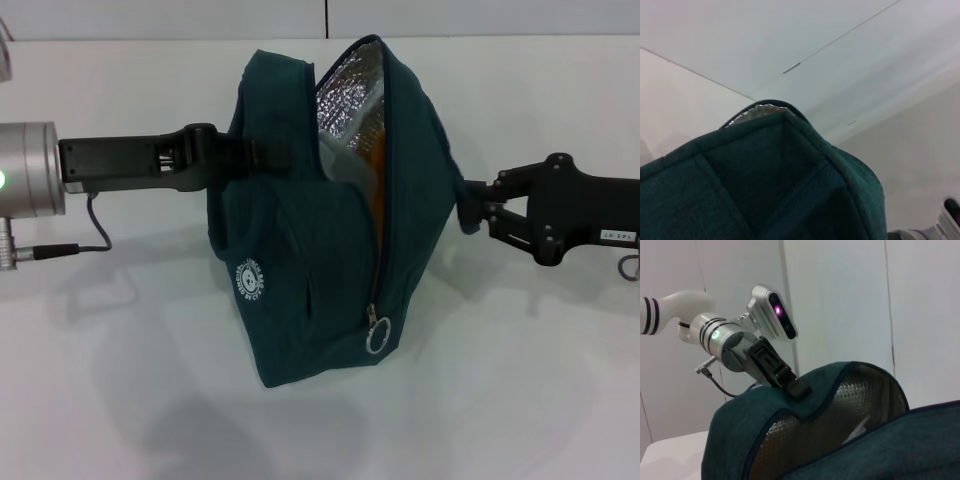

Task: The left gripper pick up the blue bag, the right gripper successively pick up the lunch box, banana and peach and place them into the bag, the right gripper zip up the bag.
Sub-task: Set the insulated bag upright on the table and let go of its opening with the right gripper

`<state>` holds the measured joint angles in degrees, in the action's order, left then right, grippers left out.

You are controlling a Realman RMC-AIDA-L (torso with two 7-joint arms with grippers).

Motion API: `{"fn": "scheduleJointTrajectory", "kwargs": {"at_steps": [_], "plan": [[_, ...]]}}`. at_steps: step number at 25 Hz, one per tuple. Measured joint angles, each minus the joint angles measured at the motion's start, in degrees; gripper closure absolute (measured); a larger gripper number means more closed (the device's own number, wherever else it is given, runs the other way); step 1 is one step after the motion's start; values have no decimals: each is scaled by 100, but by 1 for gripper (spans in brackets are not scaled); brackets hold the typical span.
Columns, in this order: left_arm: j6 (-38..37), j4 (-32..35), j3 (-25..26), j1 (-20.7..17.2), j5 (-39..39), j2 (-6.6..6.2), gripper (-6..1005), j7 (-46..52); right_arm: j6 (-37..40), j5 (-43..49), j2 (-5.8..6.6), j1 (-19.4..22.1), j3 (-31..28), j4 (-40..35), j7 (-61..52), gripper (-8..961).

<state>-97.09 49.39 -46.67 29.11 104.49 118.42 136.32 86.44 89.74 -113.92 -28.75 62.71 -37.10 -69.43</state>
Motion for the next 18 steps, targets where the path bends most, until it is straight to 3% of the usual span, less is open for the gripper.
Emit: {"fn": "scheduleJointTrajectory", "kwargs": {"at_steps": [10,18], "plan": [[-8,-23,-4,-23,-78,21,962,-34,398,-54,-58,538,-188,-998,15,864],[6,-871,-36,253,-69,68,962,-444,1429,-54,-37,704,-1340,-1315,-3,882]]}}
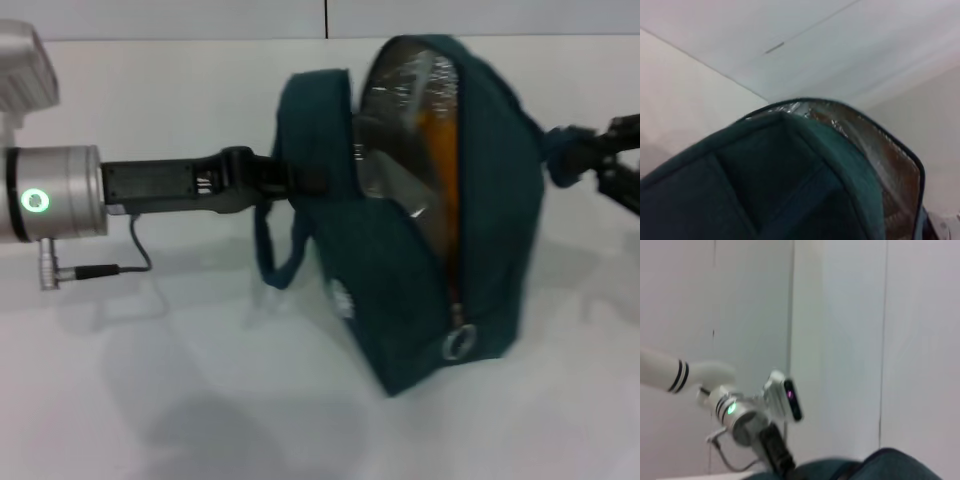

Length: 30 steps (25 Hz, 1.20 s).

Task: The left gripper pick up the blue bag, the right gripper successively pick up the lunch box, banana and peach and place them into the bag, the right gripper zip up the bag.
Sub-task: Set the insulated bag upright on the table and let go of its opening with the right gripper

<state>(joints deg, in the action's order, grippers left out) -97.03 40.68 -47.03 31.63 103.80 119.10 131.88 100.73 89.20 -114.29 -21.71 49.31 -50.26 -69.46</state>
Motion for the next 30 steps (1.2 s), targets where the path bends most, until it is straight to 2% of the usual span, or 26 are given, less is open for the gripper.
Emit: {"fn": "scheduleJointTrajectory", "kwargs": {"at_steps": [2,6,12,19,23,30], "plan": [[8,-175,4,81,17,8,962,-98,149,13,50,56,-158,-11,-13,883],[71,-337,-12,141,24,17,962,-162,166,74,74,108,-168,-23,-17,883],[242,-638,-12,133,11,35,963,-383,185,146,77,219,-139,7,-11,883],[249,-676,-9,111,17,36,962,-483,314,762,35,152,-112,-28,-39,880],[249,-682,-7,79,8,43,961,-530,347,737,24,170,-153,-54,-42,866],[248,-685,6,7,21,44,959,-535,494,651,39,173,-174,-95,-60,615]]}}
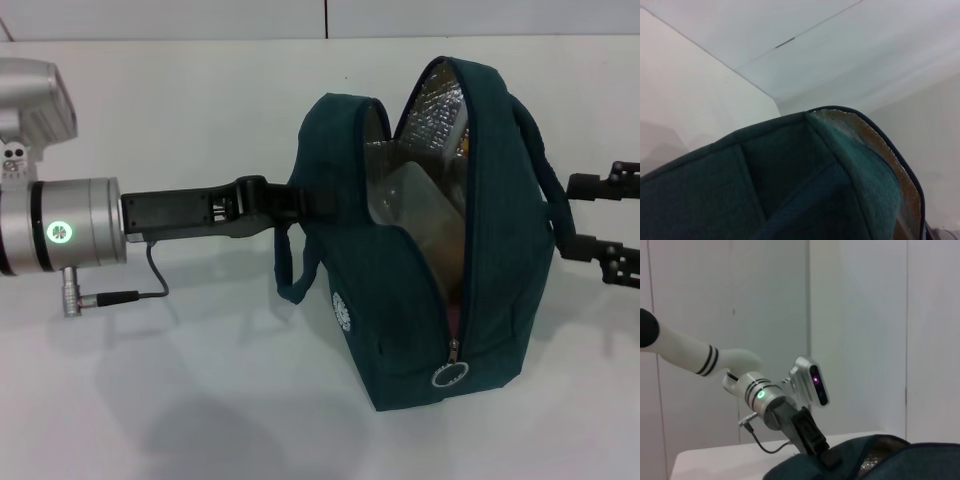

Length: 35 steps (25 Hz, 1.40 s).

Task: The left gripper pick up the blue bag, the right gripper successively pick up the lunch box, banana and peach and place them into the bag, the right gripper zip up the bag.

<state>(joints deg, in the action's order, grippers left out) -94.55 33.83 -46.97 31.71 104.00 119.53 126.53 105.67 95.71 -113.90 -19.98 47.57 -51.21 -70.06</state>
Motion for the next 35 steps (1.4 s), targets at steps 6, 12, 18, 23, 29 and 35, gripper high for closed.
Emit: {"fn": "scheduleJointTrajectory", "kwargs": {"at_steps": [6,12,18,23,29,35], "plan": [[-2,0,6,-32,-15,0,959,-71,362,-77,16,46,-323,-148,13,353],[54,0,3,-33,-27,0,959,-140,1360,-286,-11,20,-545,-115,10,193],[62,-5,16,-42,-30,0,959,-144,1303,616,-40,52,76,100,89,170],[66,-8,20,-41,-30,0,958,-146,541,1008,-51,12,561,721,472,172],[101,-8,-4,-35,-30,-1,958,-146,-142,989,-78,-74,974,1308,739,173],[106,-8,-4,-44,-31,0,958,-146,-441,987,-139,-223,1098,1637,800,175]]}}
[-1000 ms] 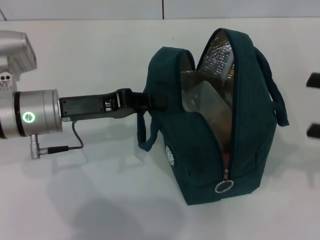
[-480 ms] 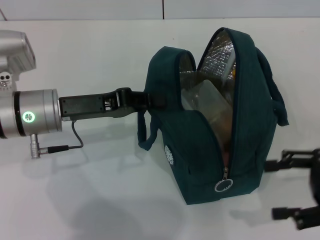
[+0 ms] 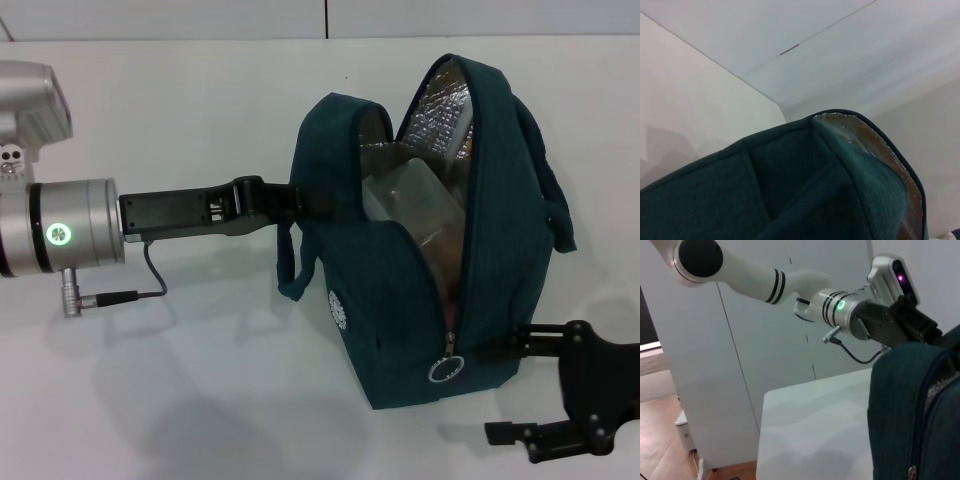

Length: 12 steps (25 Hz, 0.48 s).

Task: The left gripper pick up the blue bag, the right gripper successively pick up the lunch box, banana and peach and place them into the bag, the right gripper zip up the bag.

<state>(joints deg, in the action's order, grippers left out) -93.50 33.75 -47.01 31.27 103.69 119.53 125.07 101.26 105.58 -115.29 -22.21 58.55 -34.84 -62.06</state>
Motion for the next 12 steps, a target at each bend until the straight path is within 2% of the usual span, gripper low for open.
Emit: {"fn": "scheduleJointTrajectory", "kwargs": {"at_steps": [12], "plan": [[-6,0,-10,-14,0,0,958,0,-311,-28,-81,-419,153,685,91,180]]}}
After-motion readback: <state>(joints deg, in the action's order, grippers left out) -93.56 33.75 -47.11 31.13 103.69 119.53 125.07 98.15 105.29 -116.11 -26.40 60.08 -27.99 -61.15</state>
